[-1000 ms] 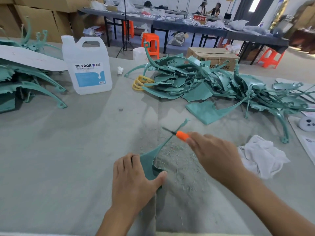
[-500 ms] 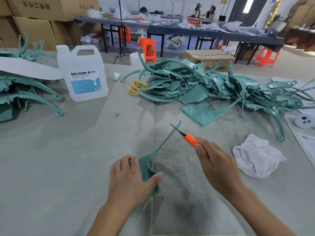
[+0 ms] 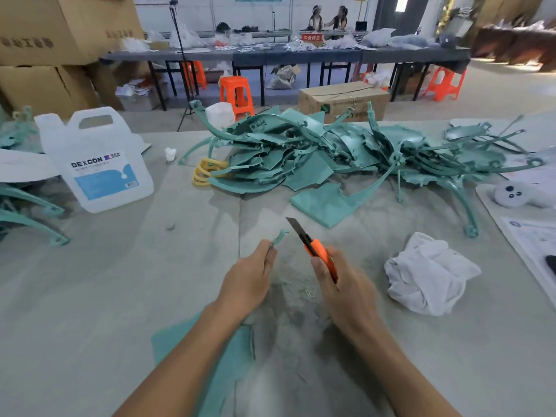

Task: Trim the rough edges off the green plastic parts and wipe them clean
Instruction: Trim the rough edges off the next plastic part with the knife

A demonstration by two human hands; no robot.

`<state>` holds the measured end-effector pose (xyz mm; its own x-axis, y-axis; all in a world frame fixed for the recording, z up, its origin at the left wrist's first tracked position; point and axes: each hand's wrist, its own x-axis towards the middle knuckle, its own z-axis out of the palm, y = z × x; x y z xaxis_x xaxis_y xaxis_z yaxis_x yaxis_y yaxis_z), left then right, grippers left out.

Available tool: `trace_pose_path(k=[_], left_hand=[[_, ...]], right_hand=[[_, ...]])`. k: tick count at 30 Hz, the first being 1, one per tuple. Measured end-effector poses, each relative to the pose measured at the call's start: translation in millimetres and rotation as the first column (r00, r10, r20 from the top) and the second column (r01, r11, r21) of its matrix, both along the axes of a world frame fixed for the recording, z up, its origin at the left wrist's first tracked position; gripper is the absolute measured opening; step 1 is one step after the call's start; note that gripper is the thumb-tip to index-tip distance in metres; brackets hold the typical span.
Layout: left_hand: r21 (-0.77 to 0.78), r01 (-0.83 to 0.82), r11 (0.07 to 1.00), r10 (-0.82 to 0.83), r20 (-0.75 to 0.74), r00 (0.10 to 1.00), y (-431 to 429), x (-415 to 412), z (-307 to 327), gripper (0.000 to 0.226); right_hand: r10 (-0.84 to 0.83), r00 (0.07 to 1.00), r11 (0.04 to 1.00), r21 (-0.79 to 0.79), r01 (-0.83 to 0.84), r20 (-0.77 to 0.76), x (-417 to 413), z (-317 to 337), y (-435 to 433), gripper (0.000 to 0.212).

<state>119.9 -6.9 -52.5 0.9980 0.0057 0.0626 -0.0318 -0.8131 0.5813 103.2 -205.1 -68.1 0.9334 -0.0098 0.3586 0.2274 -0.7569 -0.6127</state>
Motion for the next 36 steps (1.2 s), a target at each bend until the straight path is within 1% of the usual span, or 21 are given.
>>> trace_pose_path(k=[3, 5, 8, 11, 14, 17, 21, 24, 26, 27, 30, 33, 36], left_hand=[[0.072, 0.003, 0.997, 0.002, -0.068, 0.998, -2.2, 13.8, -4.3, 0.026], [0.081, 0.007, 0.997, 0.0, -0.084, 0.997, -2.4, 20.2, -6.2, 0.027], [0.052, -0.003, 0.999, 0.008, -0.087, 0.996, -1.0, 25.0, -7.9, 0.031], [-0.003, -0.033, 0.999, 0.033, -0.084, 0.996, -1.0, 26.5, -8.7, 0.034], [-0.034, -0.049, 0.998, 0.046, -0.086, 0.995, -0.4, 25.8, -8.5, 0.035], [-0.054, -0.057, 0.997, 0.052, -0.09, 0.995, 3.5, 25.7, -9.5, 0.036], [-0.058, -0.068, 0.996, 0.063, -0.088, 0.994, 3.3, 25.4, -9.6, 0.037], [-0.068, -0.079, 0.995, 0.074, -0.085, 0.994, 2.1, 24.4, -9.9, 0.039], [-0.069, -0.084, 0.994, 0.078, -0.08, 0.994, 2.3, 24.5, -10.0, 0.039], [-0.07, -0.083, 0.994, 0.077, -0.08, 0.994, 2.3, 24.7, -9.9, 0.039], [-0.059, -0.067, 0.996, 0.063, -0.078, 0.995, 2.3, 25.0, -9.9, 0.04], [-0.062, -0.073, 0.995, 0.069, -0.071, 0.995, 3.0, 25.0, -10.8, 0.039], [-0.073, -0.075, 0.994, 0.07, -0.066, 0.995, 3.0, 24.4, -10.9, 0.041]], right_hand=[[0.03, 0.999, 0.999, -0.016, -0.029, 0.032, 13.1, 2.3, 0.9, 0.046], [0.011, 0.998, 0.999, -0.04, -0.008, 0.056, 16.8, 1.4, 0.5, 0.043], [-0.02, 0.996, 0.995, -0.097, 0.028, 0.086, 17.7, -0.9, 0.9, 0.036], [0.005, 0.996, 0.984, -0.177, 0.011, 0.09, 18.2, -4.1, 0.9, 0.036], [0.028, 0.993, 0.988, -0.152, -0.01, 0.112, 19.1, -7.4, -3.0, 0.038], [0.057, 0.996, 0.989, -0.144, -0.047, 0.068, 20.0, -10.4, -1.9, 0.043], [0.043, 0.998, 0.989, -0.146, -0.036, 0.046, 21.5, -7.9, 0.0, 0.043], [0.057, 0.998, 0.994, -0.094, -0.053, 0.032, 20.0, -4.8, -2.6, 0.05], [0.055, 0.998, 0.997, -0.058, -0.054, 0.014, 18.9, -2.3, -3.9, 0.047], [0.056, 0.998, 0.995, -0.081, -0.054, 0.017, 18.4, -1.9, -3.5, 0.046], [0.043, 0.997, 0.986, -0.162, -0.031, 0.067, 15.7, -0.5, 1.8, 0.041], [0.027, 0.978, 0.985, -0.175, 0.009, 0.205, 14.4, 1.5, 6.8, 0.028], [0.022, 0.968, 0.983, -0.179, 0.024, 0.252, 15.4, -0.8, 7.8, 0.019]])
